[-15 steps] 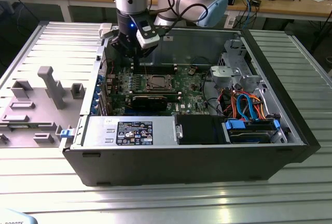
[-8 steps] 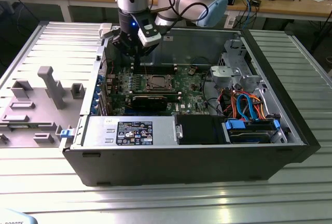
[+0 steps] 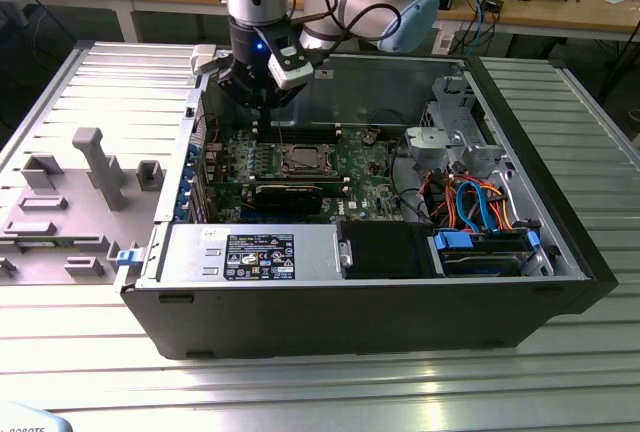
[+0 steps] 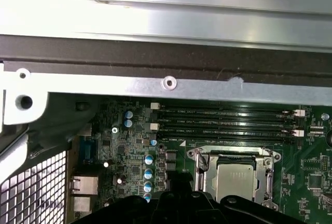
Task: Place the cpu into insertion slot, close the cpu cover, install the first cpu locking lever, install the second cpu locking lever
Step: 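Install the first cpu locking lever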
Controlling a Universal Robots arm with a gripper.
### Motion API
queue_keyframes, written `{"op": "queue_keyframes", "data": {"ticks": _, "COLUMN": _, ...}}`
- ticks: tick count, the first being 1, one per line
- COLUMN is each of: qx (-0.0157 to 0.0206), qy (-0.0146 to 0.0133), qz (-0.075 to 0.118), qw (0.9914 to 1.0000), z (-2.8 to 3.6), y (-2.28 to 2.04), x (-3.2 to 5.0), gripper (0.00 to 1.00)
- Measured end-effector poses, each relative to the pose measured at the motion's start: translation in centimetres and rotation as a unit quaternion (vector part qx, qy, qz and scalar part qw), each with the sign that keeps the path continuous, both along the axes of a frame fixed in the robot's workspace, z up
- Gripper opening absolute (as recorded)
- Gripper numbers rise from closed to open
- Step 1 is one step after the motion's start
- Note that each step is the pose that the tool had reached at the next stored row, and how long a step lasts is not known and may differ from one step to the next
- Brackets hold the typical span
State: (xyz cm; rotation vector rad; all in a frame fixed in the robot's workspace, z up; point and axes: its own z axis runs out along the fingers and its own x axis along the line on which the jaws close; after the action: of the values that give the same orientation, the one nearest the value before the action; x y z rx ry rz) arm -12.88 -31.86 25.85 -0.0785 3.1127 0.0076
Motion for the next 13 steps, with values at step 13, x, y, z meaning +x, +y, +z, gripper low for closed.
{"op": "queue_keyframes", "data": {"ticks": 13, "qx": -0.0006, "qy": 0.0, "qz": 0.0, "qw": 1.0, "z": 0.0, "y": 1.14, "x": 0.64, "gripper": 0.11}}
